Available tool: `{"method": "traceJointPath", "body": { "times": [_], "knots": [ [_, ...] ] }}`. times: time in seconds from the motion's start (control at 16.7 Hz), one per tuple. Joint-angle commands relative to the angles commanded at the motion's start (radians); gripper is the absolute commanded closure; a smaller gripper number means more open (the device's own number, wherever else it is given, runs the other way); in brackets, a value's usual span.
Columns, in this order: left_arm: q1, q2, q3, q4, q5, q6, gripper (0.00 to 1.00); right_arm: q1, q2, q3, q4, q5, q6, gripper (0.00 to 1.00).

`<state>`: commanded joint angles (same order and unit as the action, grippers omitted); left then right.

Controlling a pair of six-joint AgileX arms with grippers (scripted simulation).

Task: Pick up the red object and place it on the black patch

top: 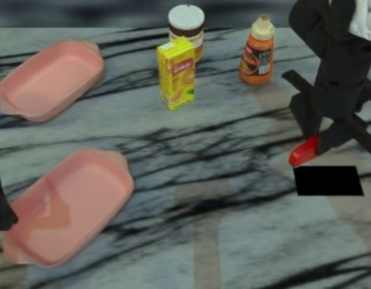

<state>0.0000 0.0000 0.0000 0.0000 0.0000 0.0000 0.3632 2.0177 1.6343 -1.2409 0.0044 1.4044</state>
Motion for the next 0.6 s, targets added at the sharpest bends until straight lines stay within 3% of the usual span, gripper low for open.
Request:
{"method": "traceJointPath", "body": {
  "times": [0.3,0.6],
  "knots": [
    [0.0,0.0,0.0,0.0,0.0,0.0,0.0,-0.084,-0.063,-0.047,0.023,0.0,0.343,1.0],
    [0.0,0.0,0.0,0.0,0.0,0.0,0.0,-0.109,-0.089,-0.062,0.035,-0.002,0.425,1.0]
  ]
}}
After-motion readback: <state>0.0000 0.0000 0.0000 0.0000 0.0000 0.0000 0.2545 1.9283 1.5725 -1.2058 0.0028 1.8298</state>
